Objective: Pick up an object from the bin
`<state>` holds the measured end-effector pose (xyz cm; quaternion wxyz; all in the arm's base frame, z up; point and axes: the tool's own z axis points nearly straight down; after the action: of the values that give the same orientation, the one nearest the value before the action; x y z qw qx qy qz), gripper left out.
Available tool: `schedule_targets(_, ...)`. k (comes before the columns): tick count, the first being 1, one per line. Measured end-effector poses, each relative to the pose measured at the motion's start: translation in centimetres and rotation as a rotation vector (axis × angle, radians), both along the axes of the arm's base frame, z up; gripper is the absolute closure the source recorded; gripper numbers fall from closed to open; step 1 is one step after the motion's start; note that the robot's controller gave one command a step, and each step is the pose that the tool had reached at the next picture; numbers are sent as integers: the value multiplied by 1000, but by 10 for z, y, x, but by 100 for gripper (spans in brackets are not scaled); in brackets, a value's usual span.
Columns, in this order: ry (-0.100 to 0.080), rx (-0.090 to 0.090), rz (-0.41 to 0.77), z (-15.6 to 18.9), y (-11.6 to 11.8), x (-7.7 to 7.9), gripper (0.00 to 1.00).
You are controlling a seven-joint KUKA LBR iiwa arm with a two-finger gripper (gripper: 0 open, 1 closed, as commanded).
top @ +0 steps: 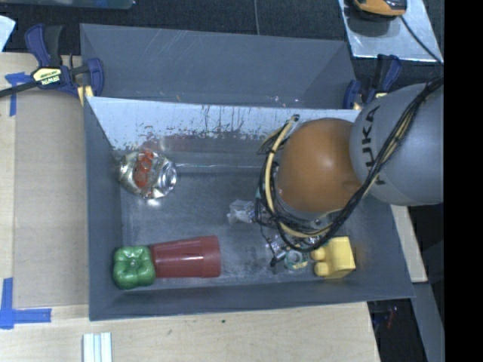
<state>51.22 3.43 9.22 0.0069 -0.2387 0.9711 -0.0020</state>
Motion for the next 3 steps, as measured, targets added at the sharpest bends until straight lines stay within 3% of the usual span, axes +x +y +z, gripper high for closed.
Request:
schedule_targets(1,-4,3,-23,-4,-53,8,0)
schedule_targets(2,-7,3,76,-17,-98,13,0)
schedule_targets(3,-7,3,80,-20,-113,21,0)
